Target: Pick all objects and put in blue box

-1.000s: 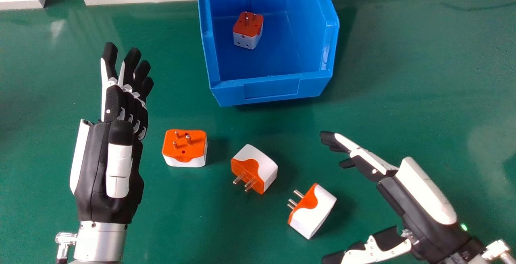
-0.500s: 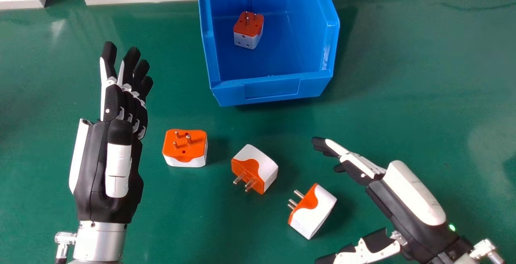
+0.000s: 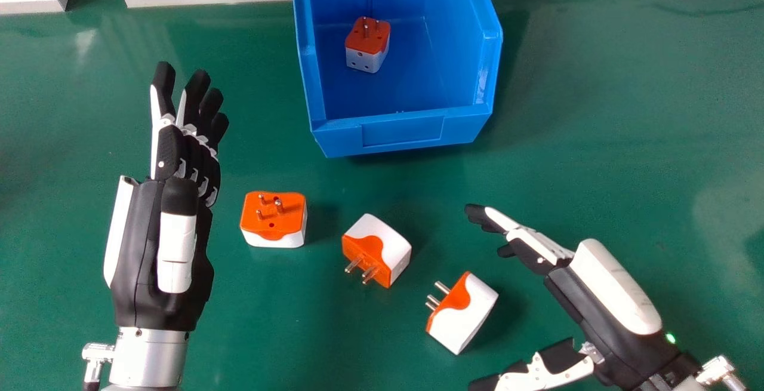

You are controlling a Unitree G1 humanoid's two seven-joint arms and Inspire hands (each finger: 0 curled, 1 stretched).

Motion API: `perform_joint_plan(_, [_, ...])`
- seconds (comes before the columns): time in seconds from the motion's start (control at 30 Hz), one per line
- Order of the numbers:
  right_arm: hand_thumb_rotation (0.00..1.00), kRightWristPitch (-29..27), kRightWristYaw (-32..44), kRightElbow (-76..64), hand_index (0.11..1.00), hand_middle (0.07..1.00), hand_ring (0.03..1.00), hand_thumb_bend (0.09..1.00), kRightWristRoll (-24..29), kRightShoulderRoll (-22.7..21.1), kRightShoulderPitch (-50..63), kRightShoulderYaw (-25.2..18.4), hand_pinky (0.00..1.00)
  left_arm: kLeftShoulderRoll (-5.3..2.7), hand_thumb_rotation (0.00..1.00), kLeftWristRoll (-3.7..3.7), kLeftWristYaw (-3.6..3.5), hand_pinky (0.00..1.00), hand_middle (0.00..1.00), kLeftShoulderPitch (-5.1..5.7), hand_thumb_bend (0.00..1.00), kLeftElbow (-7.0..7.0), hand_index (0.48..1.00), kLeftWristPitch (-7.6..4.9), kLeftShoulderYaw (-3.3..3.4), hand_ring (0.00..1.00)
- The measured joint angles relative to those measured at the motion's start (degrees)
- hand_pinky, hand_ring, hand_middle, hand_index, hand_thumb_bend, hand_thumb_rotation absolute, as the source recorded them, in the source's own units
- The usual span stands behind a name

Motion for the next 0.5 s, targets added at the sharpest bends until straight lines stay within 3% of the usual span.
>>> perform_joint_plan(0.27, [0.32,-0.5,-5.3,3.2,0.879,0.867,0.845,1.000,-4.0,0.0,-1.5,1.4,0.72,0.01,0.92,-0.01,0.02,1.00,1.00,0.04,0.90,-0.03,1.000,0.01,-0.12,1.00])
perform_joint_plan(0.5, [0.23,0.4,-12.2,4.1,0.857,0.836,0.803,0.993,-9.5,0.4,-2.2,3.4,0.67,0.01,0.92,0.02,0.31,1.00,1.00,0.24,0.90,-0.08,1.000,0.01,-0.21,0.99])
